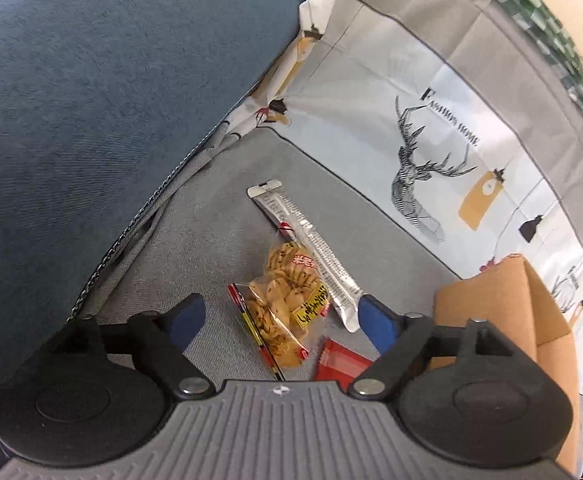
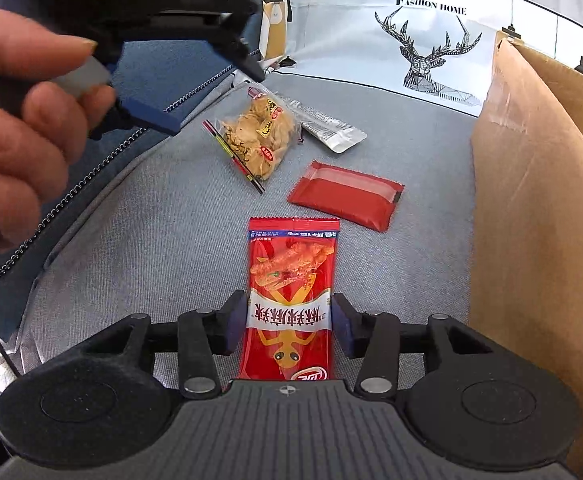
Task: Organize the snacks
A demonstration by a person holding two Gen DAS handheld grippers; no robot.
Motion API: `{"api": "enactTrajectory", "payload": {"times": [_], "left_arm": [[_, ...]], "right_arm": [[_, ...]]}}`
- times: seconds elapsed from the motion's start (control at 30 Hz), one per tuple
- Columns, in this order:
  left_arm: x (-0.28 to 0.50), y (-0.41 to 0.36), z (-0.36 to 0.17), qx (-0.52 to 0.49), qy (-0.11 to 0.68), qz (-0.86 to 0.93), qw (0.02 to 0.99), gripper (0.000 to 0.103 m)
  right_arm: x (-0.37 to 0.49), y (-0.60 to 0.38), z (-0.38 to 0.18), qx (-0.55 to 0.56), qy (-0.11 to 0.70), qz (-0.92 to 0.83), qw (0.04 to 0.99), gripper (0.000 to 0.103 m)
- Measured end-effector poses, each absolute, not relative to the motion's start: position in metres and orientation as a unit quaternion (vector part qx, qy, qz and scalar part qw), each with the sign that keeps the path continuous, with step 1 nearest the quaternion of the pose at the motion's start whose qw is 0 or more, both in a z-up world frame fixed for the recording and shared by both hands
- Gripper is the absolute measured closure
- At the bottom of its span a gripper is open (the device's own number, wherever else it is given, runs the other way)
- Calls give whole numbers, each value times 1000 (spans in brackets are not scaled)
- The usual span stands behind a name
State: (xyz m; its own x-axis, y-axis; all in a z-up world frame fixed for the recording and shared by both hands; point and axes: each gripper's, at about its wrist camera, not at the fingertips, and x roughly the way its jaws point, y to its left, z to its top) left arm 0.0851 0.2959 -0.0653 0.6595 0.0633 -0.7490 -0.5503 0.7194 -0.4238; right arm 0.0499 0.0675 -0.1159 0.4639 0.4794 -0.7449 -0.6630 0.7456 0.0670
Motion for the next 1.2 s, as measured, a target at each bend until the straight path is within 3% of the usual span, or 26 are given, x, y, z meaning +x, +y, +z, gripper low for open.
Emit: {"api": "enactTrajectory", "payload": {"times": [0.17,0.57,0.63,0.7,0.83,1.2], "left_arm": [[102,298,-78,-334,386,188,839,11],[130,290,-91,-305,396,189,845,11],[131,288,-91,-297,395,188,849,15],[132,287,-90,-287,397,189,851,29],[129,288,-86,-288,388,184,856,44],[109,282,-69,-278,372,171,869,49]], "right_arm": [[52,67,-117,-118,398,331,848,50],[54,71,-123,-130,400,327,846,49],[53,71,-123,-135,396,327,847,51],[52,71,-123,-138,393,330,847,54],[49,70,-121,-139,382,333,851,57],[40,64,-109,-140,338,330,870,58]]}}
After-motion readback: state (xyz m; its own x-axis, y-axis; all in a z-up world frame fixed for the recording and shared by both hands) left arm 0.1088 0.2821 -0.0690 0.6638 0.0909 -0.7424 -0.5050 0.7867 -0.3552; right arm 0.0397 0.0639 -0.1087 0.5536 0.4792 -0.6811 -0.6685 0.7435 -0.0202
